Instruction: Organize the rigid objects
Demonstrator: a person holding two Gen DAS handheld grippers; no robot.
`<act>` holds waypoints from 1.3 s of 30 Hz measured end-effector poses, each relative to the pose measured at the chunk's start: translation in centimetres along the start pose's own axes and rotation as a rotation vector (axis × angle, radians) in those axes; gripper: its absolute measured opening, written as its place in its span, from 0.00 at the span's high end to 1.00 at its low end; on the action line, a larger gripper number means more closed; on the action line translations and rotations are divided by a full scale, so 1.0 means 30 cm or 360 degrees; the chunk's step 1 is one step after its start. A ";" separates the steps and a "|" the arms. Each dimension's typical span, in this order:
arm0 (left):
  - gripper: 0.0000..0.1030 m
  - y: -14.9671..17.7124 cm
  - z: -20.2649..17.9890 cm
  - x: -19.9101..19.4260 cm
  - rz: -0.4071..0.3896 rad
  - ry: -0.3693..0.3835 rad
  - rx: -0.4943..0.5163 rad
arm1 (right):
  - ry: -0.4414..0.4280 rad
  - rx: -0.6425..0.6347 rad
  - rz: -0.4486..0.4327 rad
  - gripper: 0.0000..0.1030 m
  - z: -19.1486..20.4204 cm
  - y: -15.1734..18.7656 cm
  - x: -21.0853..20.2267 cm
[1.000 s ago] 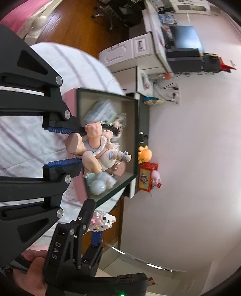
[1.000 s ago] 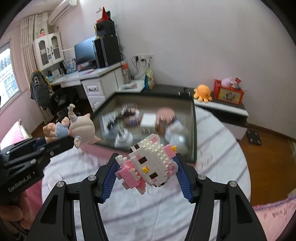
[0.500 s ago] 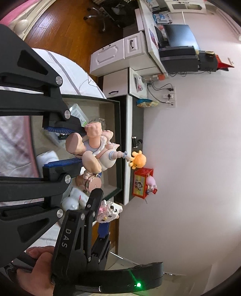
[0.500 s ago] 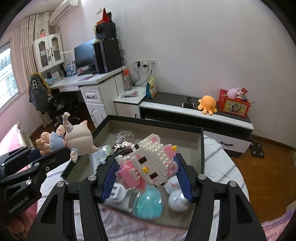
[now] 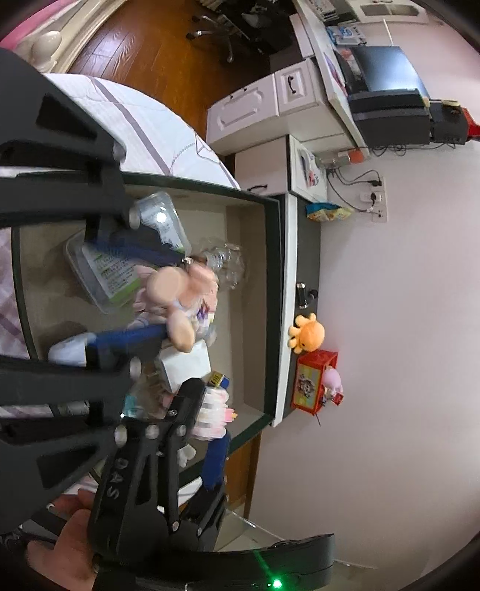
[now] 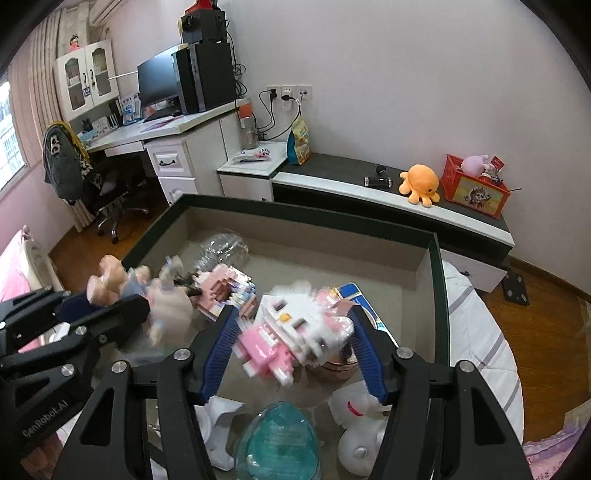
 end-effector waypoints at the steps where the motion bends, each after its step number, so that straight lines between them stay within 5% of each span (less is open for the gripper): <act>1: 0.39 0.002 0.002 -0.014 -0.0020 -0.0015 -0.0006 | -0.0001 0.0008 -0.0004 0.17 -0.003 0.002 -0.002; 3: 0.09 0.000 0.000 -0.062 -0.0084 -0.0018 -0.0026 | -0.0028 0.0059 0.0012 0.12 -0.014 0.011 -0.008; 5: 0.00 -0.009 0.003 -0.118 -0.0156 -0.0035 -0.0033 | -0.0037 0.0115 -0.0007 0.00 -0.034 0.012 -0.030; 12: 0.00 -0.005 -0.030 -0.330 -0.0288 -0.0062 -0.0007 | -0.0124 0.0286 -0.0143 0.00 -0.073 -0.001 -0.198; 23: 0.00 0.070 -0.104 -0.656 -0.0421 -0.0221 0.0007 | -0.0020 0.0323 -0.0392 0.00 -0.046 0.047 -0.637; 39: 0.00 0.328 -0.327 -0.995 -0.0486 -0.0173 -0.0028 | 0.0164 0.0355 -0.0611 0.00 -0.039 0.405 -1.163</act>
Point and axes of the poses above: each gripper's, at about its wrist camera, not at the fingertips, and x roughly the way its jaws point, z to its left, y to its underside, the point moved 9 cm from there along x, roughly the way its jaws point, and after that the axes turned 10 degrees about y, right-handed, at the moved point
